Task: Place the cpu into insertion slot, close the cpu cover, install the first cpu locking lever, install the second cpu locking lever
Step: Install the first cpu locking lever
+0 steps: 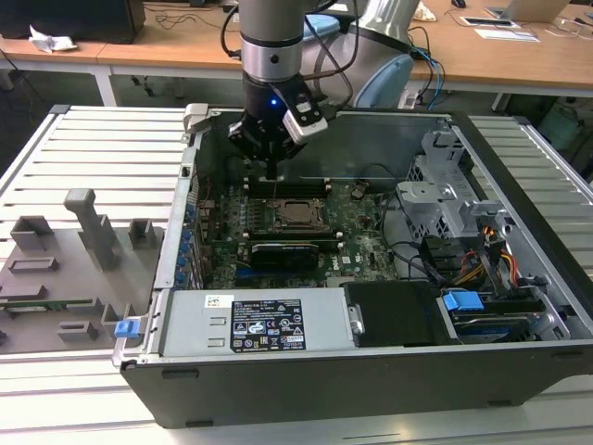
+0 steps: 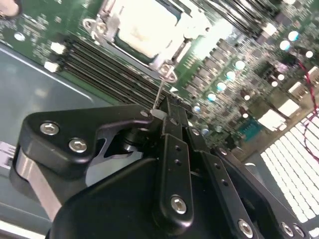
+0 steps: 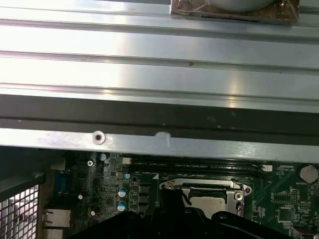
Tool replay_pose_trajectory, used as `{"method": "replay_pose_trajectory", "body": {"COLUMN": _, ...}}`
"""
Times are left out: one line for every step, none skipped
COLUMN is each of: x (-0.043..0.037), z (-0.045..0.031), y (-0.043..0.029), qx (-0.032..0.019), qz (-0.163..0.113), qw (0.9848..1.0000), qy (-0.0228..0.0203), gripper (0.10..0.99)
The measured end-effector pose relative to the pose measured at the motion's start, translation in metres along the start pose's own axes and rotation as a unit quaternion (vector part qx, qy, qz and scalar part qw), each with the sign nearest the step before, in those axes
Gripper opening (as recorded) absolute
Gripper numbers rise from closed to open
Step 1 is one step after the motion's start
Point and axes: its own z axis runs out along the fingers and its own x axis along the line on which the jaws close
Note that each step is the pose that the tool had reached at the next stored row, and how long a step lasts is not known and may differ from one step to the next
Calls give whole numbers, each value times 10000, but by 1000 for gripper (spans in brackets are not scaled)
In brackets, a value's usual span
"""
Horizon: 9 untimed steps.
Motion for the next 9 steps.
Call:
{"method": "replay_pose_trajectory", "body": {"x": -22, "z": 1, "y": -1, "qx": 5, "qz": -1, "qw": 10000, "qy": 0, "gripper": 106}}
{"method": "replay_pose_trajectory", "body": {"x": -44, "z": 2, "y": -2, "qx": 10, "qz": -1, "qw": 10000, "qy": 0, "gripper": 106}}
{"method": "replay_pose_trajectory", "body": {"x": -64, "z": 4, "y": -3, "qx": 15, "qz": -2, "qw": 10000, "qy": 0, "gripper": 106}}
{"method": "replay_pose_trajectory", "body": {"x": -86, "z": 5, "y": -4, "qx": 22, "qz": -1, "qw": 10000, "qy": 0, "gripper": 106}}
{"method": "replay_pose_trajectory", "body": {"x": -103, "z": 6, "y": -5, "qx": 26, "qz": -1, "qw": 10000, "qy": 1, "gripper": 106}}
{"method": "replay_pose_trajectory", "body": {"x": -138, "z": 7, "y": -7, "qx": 29, "qz": -1, "qw": 10000, "qy": 2, "gripper": 106}}
{"method": "replay_pose_trajectory", "body": {"x": -142, "z": 9, "y": -7, "qx": 28, "qz": -2, "qw": 10000, "qy": 1, "gripper": 106}}
{"method": "replay_pose_trajectory", "body": {"x": -142, "z": 11, "y": -7, "qx": 22, "qz": -1, "qw": 10000, "qy": 0, "gripper": 106}}
{"method": "replay_pose_trajectory", "body": {"x": -142, "z": 14, "y": -7, "qx": -7, "qz": -1, "qw": 10000, "qy": -1, "gripper": 106}}
